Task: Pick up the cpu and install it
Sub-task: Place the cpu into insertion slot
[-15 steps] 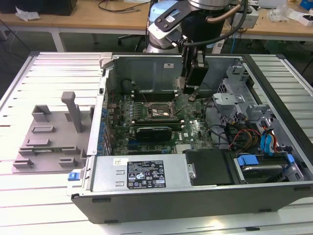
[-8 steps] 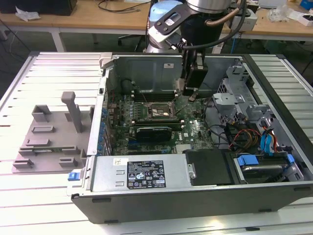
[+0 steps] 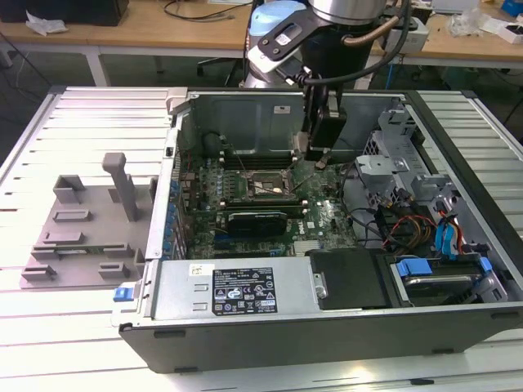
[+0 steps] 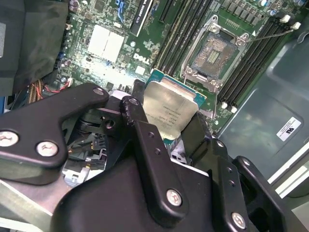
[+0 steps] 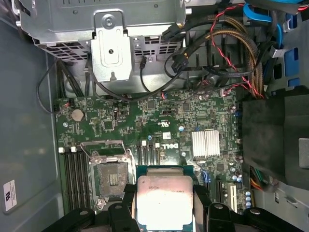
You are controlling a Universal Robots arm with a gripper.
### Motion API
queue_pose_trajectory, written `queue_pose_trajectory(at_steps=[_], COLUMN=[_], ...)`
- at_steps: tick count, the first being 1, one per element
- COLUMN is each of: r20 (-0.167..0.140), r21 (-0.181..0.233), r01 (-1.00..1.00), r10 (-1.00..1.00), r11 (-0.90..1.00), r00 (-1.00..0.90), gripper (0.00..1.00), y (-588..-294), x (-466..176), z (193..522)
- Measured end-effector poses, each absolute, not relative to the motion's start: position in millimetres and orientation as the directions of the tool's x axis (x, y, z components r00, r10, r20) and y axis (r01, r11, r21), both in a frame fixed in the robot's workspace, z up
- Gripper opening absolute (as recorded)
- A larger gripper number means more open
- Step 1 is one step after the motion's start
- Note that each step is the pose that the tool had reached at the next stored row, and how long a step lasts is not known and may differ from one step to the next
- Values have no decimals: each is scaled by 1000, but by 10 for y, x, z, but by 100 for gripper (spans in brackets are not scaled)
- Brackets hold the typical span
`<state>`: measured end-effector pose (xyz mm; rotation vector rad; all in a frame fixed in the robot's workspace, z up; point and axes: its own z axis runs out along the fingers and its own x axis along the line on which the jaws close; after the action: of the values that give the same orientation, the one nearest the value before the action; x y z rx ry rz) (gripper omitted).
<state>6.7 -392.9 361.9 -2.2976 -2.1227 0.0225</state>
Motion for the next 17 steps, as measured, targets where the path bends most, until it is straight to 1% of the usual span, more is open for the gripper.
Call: queue_pose_trajectory(at_steps=[12, 17], r20=[-2, -2], r21=[-20, -20], r01=[997, 997], r10=[997, 997], r11=[-79, -79], r00=[79, 79], gripper=[55, 55], y=[-3929, -3928], x=[67, 54], z=[3491, 3363])
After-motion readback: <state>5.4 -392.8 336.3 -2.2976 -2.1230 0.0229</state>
